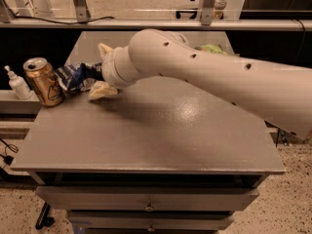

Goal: Move blue chip bag near orange can

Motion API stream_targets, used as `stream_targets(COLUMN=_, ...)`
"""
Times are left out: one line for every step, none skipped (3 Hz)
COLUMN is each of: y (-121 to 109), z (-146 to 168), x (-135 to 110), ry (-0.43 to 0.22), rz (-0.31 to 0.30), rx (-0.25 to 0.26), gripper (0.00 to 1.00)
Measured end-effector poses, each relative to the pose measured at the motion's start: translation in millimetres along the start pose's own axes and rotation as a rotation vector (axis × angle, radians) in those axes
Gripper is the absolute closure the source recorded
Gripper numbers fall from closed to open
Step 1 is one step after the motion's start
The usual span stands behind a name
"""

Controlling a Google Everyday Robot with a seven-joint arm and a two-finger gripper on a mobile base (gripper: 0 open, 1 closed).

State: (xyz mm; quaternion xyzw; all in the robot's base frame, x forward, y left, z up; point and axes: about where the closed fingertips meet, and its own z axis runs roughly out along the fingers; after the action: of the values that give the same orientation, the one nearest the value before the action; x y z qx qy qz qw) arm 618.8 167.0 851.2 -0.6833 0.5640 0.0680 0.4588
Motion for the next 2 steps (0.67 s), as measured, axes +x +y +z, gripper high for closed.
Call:
stream_targets(y=-0.6, z=-0.6, x=-0.6, ry=0.0, rz=0.0, rx=0.0, gripper=0.0)
stream_targets(y=-1.0, z=-1.0, x=-1.0, ry=0.0, rz=0.0, rx=0.0, gripper=0.03)
